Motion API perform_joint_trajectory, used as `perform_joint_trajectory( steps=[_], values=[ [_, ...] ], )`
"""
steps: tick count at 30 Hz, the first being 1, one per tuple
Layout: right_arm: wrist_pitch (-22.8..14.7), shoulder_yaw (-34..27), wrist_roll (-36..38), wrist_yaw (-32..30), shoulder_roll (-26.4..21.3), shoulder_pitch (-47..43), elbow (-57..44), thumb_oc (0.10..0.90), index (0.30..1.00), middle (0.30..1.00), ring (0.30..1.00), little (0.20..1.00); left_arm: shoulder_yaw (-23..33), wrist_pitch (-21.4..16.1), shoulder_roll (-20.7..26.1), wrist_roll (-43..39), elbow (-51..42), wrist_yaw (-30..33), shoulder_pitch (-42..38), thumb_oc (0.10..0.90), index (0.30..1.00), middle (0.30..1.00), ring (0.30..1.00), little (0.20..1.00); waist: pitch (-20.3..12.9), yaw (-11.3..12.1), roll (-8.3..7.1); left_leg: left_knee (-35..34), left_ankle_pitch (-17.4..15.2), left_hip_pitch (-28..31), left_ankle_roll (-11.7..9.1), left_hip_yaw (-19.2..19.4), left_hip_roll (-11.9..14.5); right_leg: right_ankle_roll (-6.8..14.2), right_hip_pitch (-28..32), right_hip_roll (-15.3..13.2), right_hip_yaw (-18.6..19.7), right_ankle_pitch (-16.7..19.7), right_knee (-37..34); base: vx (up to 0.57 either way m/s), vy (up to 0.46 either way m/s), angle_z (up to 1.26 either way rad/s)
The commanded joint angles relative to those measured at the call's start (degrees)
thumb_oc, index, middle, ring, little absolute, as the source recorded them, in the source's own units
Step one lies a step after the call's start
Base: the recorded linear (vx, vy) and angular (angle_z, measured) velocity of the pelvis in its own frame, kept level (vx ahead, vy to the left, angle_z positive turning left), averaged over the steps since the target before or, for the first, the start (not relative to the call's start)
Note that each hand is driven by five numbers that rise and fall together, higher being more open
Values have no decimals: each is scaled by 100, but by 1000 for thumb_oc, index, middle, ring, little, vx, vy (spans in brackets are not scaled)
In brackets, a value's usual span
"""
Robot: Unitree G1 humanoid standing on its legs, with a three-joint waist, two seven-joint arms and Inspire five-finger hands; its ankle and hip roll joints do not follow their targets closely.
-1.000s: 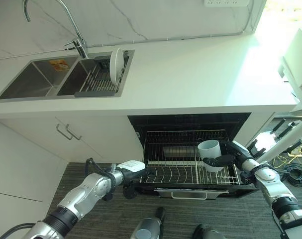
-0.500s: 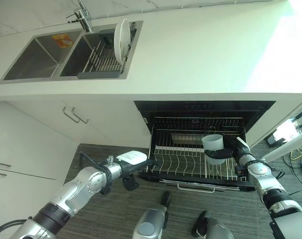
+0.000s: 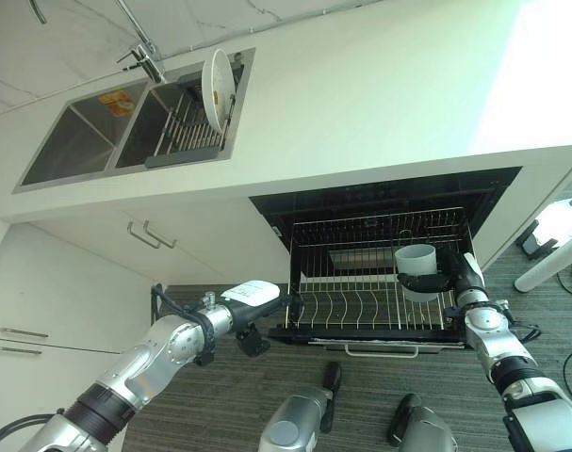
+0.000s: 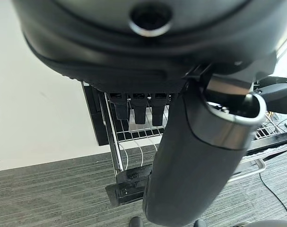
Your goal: Place the dishes in the dishwasher.
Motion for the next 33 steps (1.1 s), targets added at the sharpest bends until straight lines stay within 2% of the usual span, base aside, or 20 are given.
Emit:
perform_joint_trajectory(
  steps=[1,3,4,6,15,18,20,22,33],
  values=[
    [-104,-240,-531,-999,-532,-101,107,400,300,300,300,300,316,19,-33,-328,-341,356,-89,800,900,900,900,900,-181,-130,-86,733,-1021,-142,127,182,1,469,527,316,545,9,-924,-9,8,-5],
    [-12,-199,-683,-1117,-537,-89,90,414,321,321,321,321,299,42,-48,-317,-341,367,-95,800,900,900,900,900,-169,-145,-90,733,-1023,-140,129,201,4,475,524,311,563,13,-924,-5,3,-2],
    [76,-176,-720,-1169,-538,-74,79,800,900,900,900,900,291,37,-55,-306,-328,379,-96,800,900,900,900,900,-163,-152,-94,733,-1023,-137,131,208,5,477,524,311,573,17,-924,0,0,0],
    [212,-134,-705,-1216,-540,-41,79,800,900,900,900,900,295,16,-41,-311,-318,386,-91,800,900,900,900,900,-158,-157,-96,733,-1025,-131,136,223,9,480,527,309,580,23,-924,0,0,0],
    [78,-164,-806,-1777,-546,-36,-58,800,900,900,900,900,299,23,-4,-287,-294,302,-112,800,900,900,900,900,-139,-173,-110,733,-1038,-102,166,257,0,507,534,301,625,51,-924,0,0,0],
    [-186,-203,-913,-2129,-537,16,-139,800,900,900,900,900,272,22,-29,-249,-267,316,-86,800,900,900,900,900,-141,-181,-114,733,-1051,-77,181,257,-8,516,548,301,643,57,-924,0,0,0],
    [-539,-252,-1145,-2598,-540,69,-339,800,900,900,900,900,248,58,-69,-211,-267,328,-41,800,900,900,900,900,-150,-202,-116,733,-1063,-51,198,254,-18,529,559,308,673,61,-924,15,9,-1],
    [-662,-273,-1321,-2833,-571,116,-577,800,900,900,900,900,231,62,-120,-159,-237,365,2,800,900,900,900,900,-147,-223,-102,733,-1081,-41,210,261,-31,543,557,297,694,54,-924,19,33,-3],
    [-1292,-353,-1037,-2799,-598,242,-827,800,900,900,900,900,251,-53,-32,-218,-157,367,108,800,900,900,900,900,-161,-240,-75,733,-1123,-11,235,265,-67,569,586,257,704,27,-924,6,15,-6]
  ],
)
